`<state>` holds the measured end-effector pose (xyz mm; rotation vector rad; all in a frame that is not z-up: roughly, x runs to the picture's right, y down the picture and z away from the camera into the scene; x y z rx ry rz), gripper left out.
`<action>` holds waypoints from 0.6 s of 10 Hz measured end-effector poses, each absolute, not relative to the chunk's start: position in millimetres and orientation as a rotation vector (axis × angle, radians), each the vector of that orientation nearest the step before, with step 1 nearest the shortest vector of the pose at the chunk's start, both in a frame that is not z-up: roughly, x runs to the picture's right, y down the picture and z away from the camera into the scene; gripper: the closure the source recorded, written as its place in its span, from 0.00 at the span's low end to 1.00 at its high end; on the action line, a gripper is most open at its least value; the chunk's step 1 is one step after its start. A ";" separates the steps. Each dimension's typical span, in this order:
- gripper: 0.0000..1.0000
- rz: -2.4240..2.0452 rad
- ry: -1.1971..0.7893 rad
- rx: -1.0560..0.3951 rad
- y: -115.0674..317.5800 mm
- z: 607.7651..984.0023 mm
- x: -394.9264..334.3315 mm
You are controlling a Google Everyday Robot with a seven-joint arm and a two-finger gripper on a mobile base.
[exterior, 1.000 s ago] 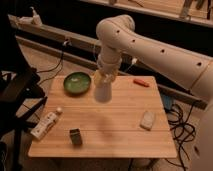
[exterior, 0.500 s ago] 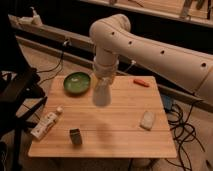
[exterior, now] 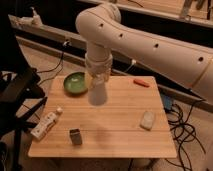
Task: Place the ceramic cup over the eraser
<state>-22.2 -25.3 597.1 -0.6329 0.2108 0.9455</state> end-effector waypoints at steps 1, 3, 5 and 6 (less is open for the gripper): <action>0.57 0.946 0.209 -0.634 -19.8 600.4 -27.0; 0.71 0.939 0.208 -0.635 -5.5 613.0 -32.6; 0.92 0.899 0.199 -0.634 0.9 612.7 -32.0; 0.98 0.880 0.190 -0.638 3.3 607.5 -38.1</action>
